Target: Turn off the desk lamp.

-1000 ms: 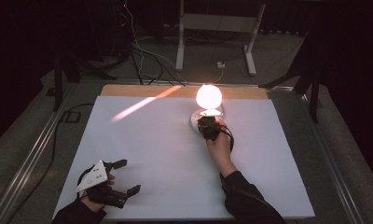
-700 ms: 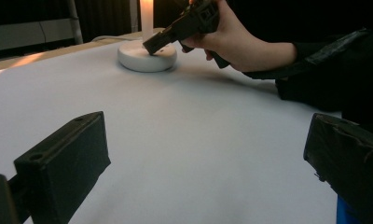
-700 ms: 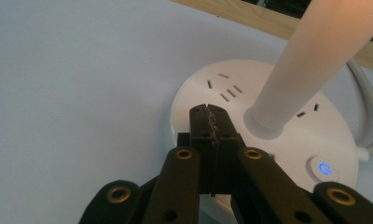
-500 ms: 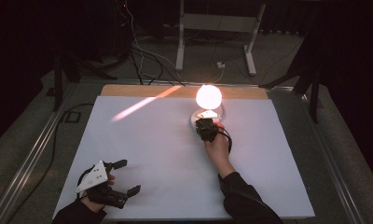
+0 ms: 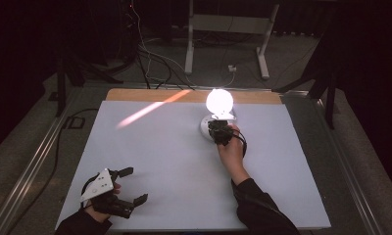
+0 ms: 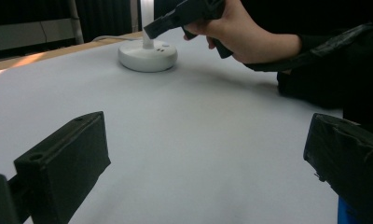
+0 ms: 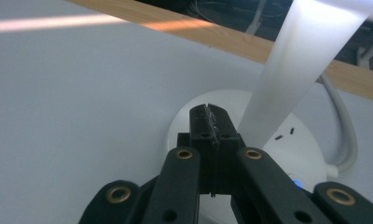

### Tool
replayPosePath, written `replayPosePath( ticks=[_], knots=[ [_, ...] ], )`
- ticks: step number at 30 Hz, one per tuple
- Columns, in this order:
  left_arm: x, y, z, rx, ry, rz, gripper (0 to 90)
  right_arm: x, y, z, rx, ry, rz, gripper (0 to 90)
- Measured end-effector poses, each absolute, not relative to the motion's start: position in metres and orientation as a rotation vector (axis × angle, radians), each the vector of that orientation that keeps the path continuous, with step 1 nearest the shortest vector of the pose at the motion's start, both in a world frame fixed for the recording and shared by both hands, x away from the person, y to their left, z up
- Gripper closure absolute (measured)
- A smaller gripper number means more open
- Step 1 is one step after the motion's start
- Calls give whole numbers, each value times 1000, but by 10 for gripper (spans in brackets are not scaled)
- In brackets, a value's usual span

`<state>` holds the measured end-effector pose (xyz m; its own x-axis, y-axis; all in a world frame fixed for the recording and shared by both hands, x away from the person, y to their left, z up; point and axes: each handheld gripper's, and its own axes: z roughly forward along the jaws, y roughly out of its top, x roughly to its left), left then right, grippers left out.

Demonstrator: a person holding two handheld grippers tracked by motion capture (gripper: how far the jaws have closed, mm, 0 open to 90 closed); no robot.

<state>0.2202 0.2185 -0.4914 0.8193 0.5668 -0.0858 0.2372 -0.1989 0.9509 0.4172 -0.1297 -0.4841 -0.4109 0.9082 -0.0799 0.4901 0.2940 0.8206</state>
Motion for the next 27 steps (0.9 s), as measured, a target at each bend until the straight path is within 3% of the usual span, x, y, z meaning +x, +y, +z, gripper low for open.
replayPosePath(
  ticks=[27],
  knots=[
    [220,218,-492,1783,621,333,6,422,-128,-504,1267,2066,932,898]
  ],
)
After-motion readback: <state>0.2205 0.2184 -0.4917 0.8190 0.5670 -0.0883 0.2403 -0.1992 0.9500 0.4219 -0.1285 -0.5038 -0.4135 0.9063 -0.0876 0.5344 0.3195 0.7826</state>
